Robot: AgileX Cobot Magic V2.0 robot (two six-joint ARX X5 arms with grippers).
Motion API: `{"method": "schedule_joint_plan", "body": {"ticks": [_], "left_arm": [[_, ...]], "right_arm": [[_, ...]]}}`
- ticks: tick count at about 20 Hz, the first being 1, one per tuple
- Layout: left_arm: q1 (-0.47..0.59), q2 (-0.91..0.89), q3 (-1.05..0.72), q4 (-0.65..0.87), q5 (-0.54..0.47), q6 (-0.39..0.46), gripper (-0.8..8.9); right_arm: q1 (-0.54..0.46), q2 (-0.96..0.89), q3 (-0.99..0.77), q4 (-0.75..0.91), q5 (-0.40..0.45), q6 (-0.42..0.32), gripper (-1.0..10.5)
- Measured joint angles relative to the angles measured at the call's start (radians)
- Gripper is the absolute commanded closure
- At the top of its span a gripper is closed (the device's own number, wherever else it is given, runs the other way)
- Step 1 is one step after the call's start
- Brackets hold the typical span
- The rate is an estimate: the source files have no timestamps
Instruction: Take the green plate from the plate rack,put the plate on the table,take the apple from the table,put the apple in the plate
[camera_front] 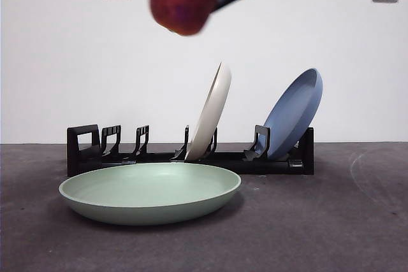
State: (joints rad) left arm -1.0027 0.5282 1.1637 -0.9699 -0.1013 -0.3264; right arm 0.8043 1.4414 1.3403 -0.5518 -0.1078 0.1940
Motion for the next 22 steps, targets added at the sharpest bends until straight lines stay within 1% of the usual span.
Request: {"method": "schedule_joint_plan", "body": {"ticks": [4, 6, 8, 15, 22], "left_arm": [[0.000, 0.000, 0.000, -0.090, -0.111, 0.000, 5.90], [0.000, 0.000, 0.000, -0.129, -0.152, 0.000, 5.90], [0.000, 0.000, 0.000, -0.158, -0.172, -0.002, 5.90], [0.000, 0.000, 0.000, -0.190, -0.184, -0.026, 5.90], [0.000, 0.000, 0.000, -0.190, -0.184, -0.027, 5.90]], "right_arm": [[0.020, 0.106, 0.012, 0.027, 0.031, 0.001, 9.6], [0.018, 0.177, 0.012, 0.025, 0.034, 0.003, 9.6], [0.018, 0.236, 0.013, 0.024, 0.037, 0.004, 9.6], [0.019, 0.378, 0.018, 0.021, 0.039, 0.005, 9.6], [0.019, 0.440, 0.019, 0.001, 0.078, 0.003, 9.5]]}}
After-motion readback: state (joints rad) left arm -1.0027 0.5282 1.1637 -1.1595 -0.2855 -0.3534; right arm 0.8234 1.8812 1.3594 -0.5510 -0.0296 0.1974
